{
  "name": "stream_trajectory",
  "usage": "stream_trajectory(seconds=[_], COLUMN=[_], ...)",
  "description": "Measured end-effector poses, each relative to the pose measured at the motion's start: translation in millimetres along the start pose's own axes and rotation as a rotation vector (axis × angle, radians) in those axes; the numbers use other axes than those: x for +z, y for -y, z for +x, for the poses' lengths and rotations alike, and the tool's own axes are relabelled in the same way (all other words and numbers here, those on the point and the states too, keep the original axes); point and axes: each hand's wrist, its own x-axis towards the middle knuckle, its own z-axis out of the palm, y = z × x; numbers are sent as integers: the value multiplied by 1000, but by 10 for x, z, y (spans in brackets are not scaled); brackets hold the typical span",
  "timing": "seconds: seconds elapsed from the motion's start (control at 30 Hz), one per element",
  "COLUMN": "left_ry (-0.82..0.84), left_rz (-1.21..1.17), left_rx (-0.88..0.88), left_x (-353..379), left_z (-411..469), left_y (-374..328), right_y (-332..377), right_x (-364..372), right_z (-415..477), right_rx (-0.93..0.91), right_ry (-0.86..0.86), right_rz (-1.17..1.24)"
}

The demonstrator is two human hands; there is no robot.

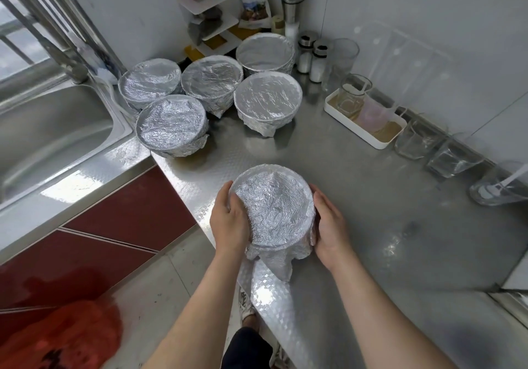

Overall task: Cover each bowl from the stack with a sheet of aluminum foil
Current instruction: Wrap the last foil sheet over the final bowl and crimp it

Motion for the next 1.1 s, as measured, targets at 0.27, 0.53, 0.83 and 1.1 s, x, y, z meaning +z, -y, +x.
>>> stream_trajectory(seconds=[0.27,0.53,0.83,1.1], left_ry=[-14,-78,-91,-87], left_rz=[6,13,26,0], left_rx=[-3,19,16,-24], left_x=[18,43,43,92], left_z=[14,-33,-50,-96], left_y=[49,63,76,69], right_y=[-34,-58,-25,25], right_x=[31,51,-37,99], right_z=[32,37,77,89], right_rx=[9,26,-63,-50], right_ry=[-52,-59,5,67], right_rz=[33,75,-136,-274])
